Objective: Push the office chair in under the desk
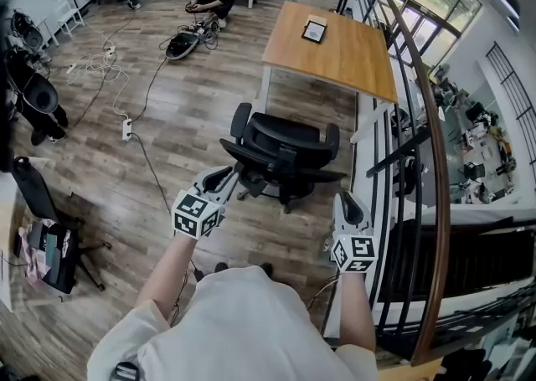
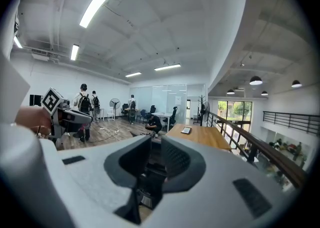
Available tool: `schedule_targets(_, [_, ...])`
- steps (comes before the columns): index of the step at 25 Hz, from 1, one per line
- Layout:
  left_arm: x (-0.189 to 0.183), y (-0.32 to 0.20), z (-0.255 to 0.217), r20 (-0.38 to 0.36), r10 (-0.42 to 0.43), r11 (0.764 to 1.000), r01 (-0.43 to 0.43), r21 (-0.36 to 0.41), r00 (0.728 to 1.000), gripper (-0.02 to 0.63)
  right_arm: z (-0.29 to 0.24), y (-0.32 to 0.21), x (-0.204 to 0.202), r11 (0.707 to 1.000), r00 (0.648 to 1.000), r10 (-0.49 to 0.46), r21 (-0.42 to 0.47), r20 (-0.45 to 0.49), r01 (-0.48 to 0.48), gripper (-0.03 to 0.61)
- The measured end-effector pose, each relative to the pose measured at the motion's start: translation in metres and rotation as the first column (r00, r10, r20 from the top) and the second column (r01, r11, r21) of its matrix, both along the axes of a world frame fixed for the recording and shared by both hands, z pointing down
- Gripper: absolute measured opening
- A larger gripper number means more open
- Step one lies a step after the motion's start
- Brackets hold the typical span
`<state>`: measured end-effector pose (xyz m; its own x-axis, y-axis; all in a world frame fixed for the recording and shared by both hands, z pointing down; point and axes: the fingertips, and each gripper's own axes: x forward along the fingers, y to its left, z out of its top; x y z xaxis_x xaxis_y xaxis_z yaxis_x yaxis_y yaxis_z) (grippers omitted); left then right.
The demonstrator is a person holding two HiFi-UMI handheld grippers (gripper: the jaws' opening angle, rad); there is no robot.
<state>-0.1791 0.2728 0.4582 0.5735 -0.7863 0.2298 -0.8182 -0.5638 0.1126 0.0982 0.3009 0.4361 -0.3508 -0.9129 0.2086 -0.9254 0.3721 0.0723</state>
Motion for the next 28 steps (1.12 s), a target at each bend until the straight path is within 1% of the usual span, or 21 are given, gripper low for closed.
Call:
schedule_targets(2, [0.004, -0.001, 0.002, 0.004, -0.001, 1.000, 0.001, -0.003, 1.000, 0.066, 0.003, -0.002, 0.003, 1.000, 1.000, -0.007, -0.007, -0.002, 0.007, 0.069])
schedule_targets(8, [0.017, -0.006, 0.006, 0.008, -0.014, 1.000, 0.015, -0.004, 1.000, 0.098, 0.014, -0.009, 0.016, 0.999, 0.999, -0.034, -0.030, -0.003, 0.034, 0.098])
schedule_targets(23, [0.047, 0.000, 0.030, 0.040, -0.082, 0.996, 0.084, -0.036, 0.996, 0.100, 0.042, -0.022, 0.057, 0.990, 0.992, -0.117, -0.090, -0.039, 0.113, 0.100])
schedule_targets(28, [0.050, 0.000, 0.038, 0.053, -0.094, 0.994, 0.096, -0.054, 0.994, 0.100, 0.054, -0.025, 0.058, 0.985, 0.990, -0.135, -0.109, -0.039, 0.130, 0.100])
